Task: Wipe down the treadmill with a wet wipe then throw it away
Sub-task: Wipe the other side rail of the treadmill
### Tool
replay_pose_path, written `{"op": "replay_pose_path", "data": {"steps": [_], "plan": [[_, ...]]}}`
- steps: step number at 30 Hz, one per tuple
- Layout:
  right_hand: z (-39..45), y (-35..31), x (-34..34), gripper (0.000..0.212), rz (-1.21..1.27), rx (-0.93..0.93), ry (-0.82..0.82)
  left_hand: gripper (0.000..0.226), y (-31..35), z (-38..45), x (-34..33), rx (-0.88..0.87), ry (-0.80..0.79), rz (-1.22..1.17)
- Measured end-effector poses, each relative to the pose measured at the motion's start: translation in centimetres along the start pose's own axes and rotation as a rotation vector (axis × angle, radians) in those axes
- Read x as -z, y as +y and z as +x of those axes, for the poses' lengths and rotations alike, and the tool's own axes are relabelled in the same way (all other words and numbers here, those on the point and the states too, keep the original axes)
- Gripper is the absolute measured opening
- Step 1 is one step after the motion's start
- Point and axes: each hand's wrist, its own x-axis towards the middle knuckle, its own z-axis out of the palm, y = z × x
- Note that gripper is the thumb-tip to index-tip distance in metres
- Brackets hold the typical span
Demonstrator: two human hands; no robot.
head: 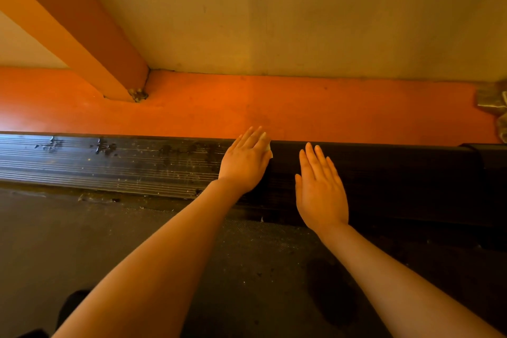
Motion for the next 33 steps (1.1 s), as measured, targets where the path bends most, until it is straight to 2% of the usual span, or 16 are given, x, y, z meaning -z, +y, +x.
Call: {"op": "replay_pose_path", "data": {"steps": [17, 25, 33], "plan": [[0.3, -0.3, 0.7, 0.054, -0.059, 0.024, -0.060, 0.051, 1.8, -10.3, -4.5, 0.040, 0.140, -0.025], [1.3, -2.6, 0.6, 0.055, -0.005, 0.149, -0.097, 0.055, 0.8, -7.0, -2.7, 0.068, 0.106, -0.027], [1.0, -3.3, -0.2, 0.055, -0.013, 0.116, -0.082, 0.055, 0.0, -5.6, -1.9, 0.058, 0.079, -0.007]]}}
